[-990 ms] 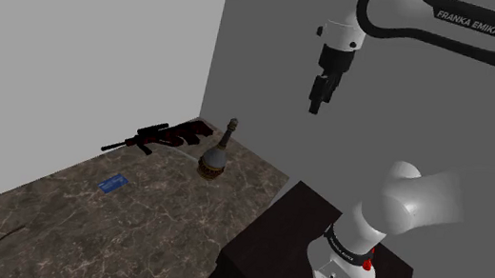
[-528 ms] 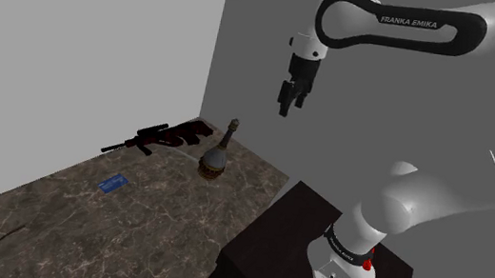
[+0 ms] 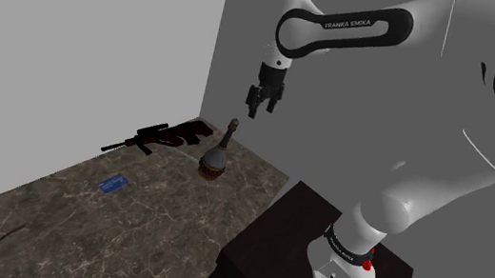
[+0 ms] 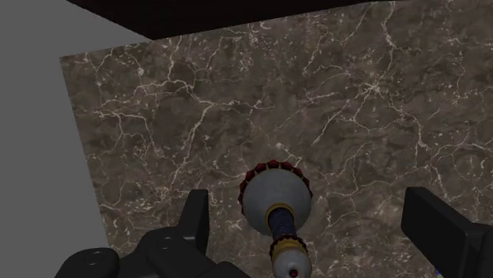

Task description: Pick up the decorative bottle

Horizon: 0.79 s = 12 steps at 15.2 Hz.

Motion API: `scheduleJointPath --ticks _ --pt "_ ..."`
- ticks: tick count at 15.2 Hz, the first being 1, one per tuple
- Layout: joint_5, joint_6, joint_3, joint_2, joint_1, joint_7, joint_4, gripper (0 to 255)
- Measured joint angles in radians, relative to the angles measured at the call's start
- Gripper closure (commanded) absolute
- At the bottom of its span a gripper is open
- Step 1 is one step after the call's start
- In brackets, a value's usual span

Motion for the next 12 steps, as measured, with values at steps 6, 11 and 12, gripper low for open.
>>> scheduleJointPath --ticks 6,11,12 --pt "0.046 0.137 -0.011 0.219 -0.007 0.017 0.096 0" --pt "0.063 0.208 -0.011 0.309 -0.006 0.024 0.12 0" --pt "0.064 0.221 -0.011 0.316 -0.006 0.023 0.114 0"
